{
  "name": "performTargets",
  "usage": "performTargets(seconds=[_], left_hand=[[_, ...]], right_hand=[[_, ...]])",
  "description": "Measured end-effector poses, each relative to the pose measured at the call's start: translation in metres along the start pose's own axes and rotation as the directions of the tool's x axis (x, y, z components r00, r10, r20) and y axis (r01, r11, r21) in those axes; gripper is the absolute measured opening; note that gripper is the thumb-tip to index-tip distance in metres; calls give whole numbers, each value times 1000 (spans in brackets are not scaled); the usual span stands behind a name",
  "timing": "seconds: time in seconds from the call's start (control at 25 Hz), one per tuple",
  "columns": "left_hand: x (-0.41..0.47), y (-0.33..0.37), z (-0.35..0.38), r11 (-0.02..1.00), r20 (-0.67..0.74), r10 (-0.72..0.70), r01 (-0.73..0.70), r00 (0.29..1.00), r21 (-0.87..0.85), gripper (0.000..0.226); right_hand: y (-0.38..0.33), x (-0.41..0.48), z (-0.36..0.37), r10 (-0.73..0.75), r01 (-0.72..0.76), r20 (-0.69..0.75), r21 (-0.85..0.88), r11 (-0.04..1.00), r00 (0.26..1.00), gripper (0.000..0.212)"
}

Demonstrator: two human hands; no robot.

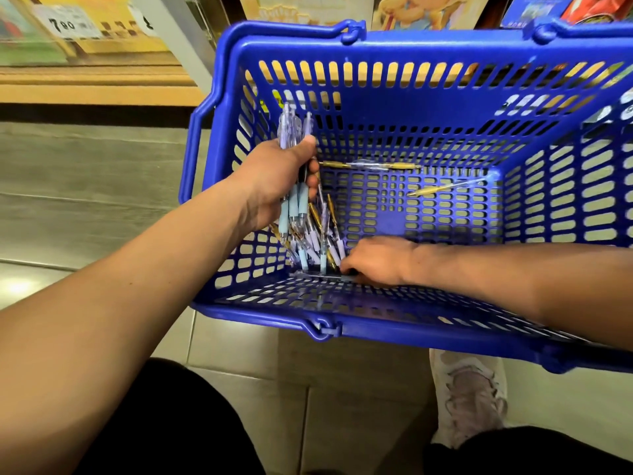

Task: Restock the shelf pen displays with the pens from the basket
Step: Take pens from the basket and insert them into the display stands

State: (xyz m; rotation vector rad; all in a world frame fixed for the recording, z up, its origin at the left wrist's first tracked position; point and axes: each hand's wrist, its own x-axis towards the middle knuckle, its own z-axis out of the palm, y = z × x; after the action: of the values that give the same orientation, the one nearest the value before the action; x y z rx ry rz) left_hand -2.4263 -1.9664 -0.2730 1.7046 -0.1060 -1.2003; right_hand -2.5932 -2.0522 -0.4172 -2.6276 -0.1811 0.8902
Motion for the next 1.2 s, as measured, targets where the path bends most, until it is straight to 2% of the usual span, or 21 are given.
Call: performTargets(seconds=[0.16, 0.32, 0.48, 0.6, 0.68, 0.72, 0.8, 0.96, 1.08, 1.2], left_hand=[[3, 0, -5, 998, -28, 5, -7, 1000, -58, 16], [6, 0, -5, 999, -26, -4, 3, 1000, -46, 16], [9, -2, -2, 999, -4, -13, 13, 1000, -41, 18], [11, -6, 0, 999, 7, -33, 33, 999, -25, 20], [12, -10, 2, 997, 15, -69, 69, 998, -36, 16], [12, -11, 3, 995, 17, -90, 91, 996, -51, 14], [12, -15, 5, 989, 17, -132, 133, 991, -71, 12], [12, -17, 7, 985, -47, -162, 159, 986, -64, 19], [15, -18, 11, 988, -109, -145, 138, 984, -62, 20], [12, -17, 18, 985, -83, -142, 133, 986, -110, 22]], right_hand=[[2, 4, 4, 111, -111, 24, -22, 994, 994, 15], [23, -2, -1, 266, -267, 44, 28, 963, 963, 31], [56, -18, -10, 394, -399, 61, 139, 907, 917, 35], [82, -33, -22, 416, -437, 135, 309, 845, 899, 24], [93, -40, -25, 396, -436, 190, 499, 749, 898, 15], [96, -43, -24, 385, -428, 210, 608, 669, 899, 10], [97, -48, -22, 353, -365, 202, 790, 493, 914, 12], [79, -46, -39, 280, -95, 36, 975, 203, 959, 31], [57, -36, -67, 280, 103, -127, 990, 100, 952, 24], [42, -27, -88, 264, 155, -183, 980, 124, 947, 14]])
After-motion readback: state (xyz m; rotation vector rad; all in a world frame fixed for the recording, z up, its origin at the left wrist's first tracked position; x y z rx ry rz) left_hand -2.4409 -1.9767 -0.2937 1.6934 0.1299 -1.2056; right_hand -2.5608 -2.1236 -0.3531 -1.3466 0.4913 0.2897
